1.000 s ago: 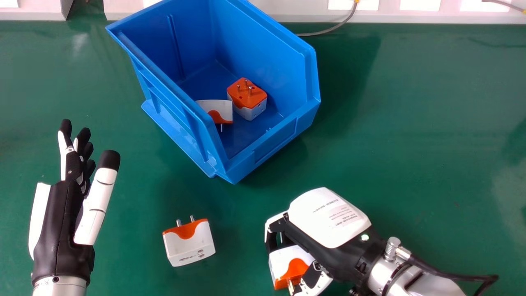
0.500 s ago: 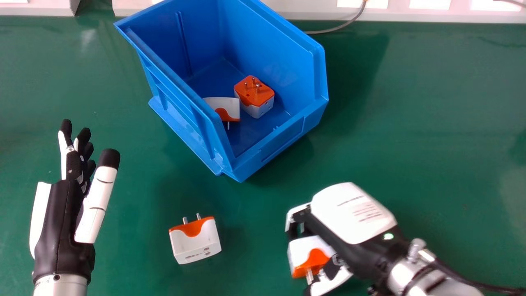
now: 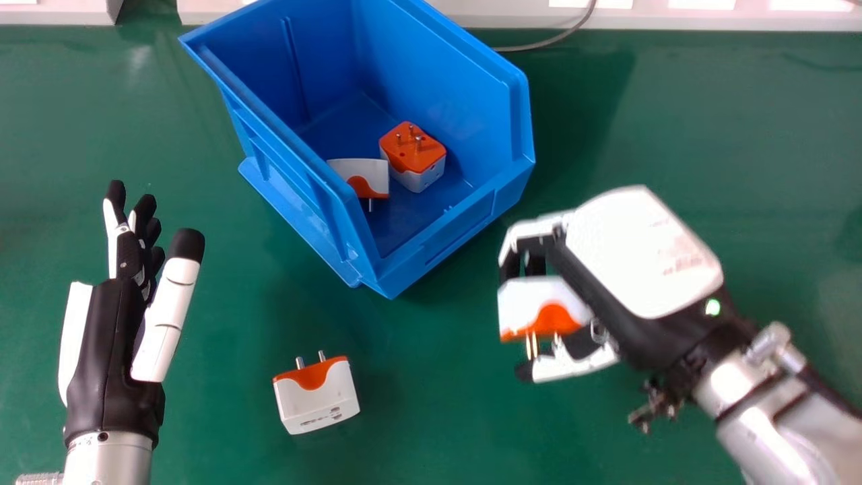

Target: Pick all objects and put in blue box

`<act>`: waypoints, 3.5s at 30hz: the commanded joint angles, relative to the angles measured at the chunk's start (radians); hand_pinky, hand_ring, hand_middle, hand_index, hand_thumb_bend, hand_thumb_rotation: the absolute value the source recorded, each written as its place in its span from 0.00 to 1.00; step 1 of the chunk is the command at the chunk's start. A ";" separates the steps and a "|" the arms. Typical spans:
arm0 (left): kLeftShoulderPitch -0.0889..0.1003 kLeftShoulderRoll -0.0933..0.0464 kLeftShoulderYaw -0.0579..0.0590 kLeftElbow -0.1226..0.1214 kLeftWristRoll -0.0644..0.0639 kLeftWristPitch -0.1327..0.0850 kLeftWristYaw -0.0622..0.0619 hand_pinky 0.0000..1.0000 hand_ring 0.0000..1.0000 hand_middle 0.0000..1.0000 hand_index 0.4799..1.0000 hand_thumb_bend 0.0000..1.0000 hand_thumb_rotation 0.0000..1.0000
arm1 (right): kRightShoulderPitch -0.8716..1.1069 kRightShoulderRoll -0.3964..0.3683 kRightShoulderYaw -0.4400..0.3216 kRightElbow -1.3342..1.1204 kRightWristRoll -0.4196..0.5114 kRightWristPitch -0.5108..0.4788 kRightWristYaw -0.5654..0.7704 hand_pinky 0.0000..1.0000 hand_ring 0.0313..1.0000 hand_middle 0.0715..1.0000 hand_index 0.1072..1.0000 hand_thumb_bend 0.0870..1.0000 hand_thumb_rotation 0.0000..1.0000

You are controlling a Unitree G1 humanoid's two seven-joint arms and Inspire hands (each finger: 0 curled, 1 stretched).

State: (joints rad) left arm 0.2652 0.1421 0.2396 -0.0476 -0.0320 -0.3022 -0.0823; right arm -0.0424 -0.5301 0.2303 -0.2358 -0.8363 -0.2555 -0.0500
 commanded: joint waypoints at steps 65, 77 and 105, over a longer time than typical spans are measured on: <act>0.073 0.000 -0.007 -0.109 0.011 0.021 0.002 0.99 1.00 1.00 1.00 0.77 0.86 | -0.853 0.354 0.349 1.088 -0.063 0.178 -0.365 0.98 1.00 1.00 1.00 0.51 0.75; 0.072 -0.004 -0.006 -0.101 0.006 0.020 0.000 0.98 1.00 1.00 1.00 0.77 0.85 | -0.451 0.210 0.254 0.524 -0.035 0.203 -0.316 1.00 1.00 1.00 1.00 0.44 0.72; 0.037 0.002 0.000 -0.078 0.017 0.021 0.018 0.98 1.00 1.00 1.00 0.75 0.85 | 0.292 0.051 0.224 -0.044 -0.092 -0.023 -0.174 1.00 1.00 1.00 0.94 0.39 0.75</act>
State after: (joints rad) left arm 0.3080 0.1343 0.2337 -0.1250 -0.0184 -0.2687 -0.0687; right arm 0.2584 -0.4802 0.4498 -0.2763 -0.9417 -0.2572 -0.2300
